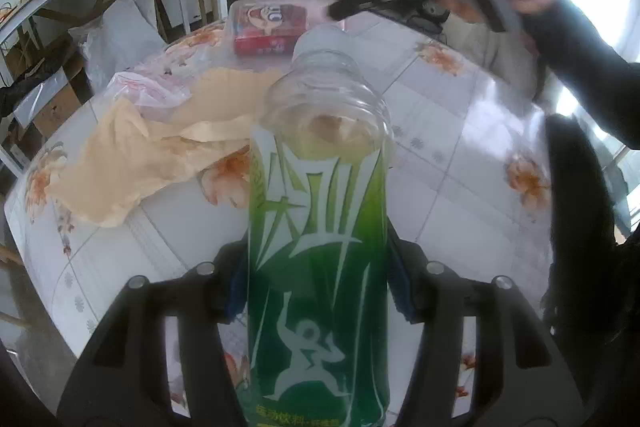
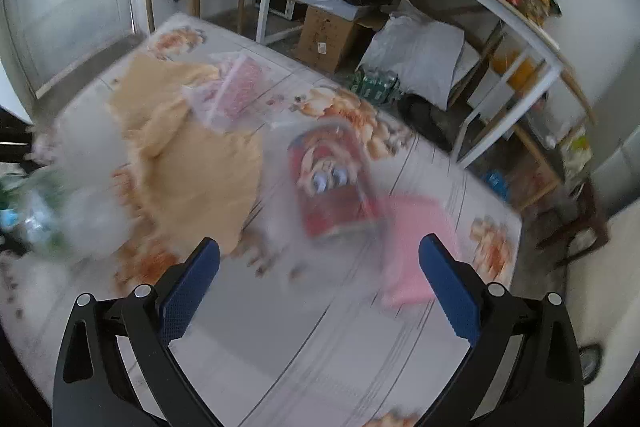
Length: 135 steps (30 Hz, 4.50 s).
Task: Collect trash
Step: 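Lift the green bottle with the left tool while the right tool grasps the clear plastic container, then carry the bottle and container to the blue basket and open the left tool, then open the right tool over the blue basket to drop the clear container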
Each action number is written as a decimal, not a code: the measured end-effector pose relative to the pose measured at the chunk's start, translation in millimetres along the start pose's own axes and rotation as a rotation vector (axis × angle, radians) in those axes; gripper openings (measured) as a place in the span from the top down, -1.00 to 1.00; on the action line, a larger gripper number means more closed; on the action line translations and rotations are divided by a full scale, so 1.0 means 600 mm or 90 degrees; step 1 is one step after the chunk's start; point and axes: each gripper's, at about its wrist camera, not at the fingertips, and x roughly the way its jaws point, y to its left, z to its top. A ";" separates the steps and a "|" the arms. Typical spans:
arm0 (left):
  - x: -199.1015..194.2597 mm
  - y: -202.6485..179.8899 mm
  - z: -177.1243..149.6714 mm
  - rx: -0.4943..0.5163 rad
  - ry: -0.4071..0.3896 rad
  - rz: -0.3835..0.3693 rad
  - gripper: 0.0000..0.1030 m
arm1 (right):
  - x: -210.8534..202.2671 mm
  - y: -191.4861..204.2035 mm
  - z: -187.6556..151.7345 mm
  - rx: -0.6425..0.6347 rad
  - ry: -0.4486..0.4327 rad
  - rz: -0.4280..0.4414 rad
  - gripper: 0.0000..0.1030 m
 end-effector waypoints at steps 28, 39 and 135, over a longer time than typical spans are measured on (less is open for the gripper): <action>0.000 0.010 -0.002 -0.021 -0.058 -0.023 -0.04 | 0.102 0.006 0.024 -0.049 0.093 0.021 -0.65; 0.000 0.006 -0.006 -0.031 -0.062 -0.016 -0.04 | 0.036 -0.017 0.016 -0.007 0.039 0.035 -0.64; -0.318 -0.489 -1.118 -0.996 -0.069 0.610 -0.62 | -0.112 1.348 -0.418 -0.669 0.098 0.406 -0.87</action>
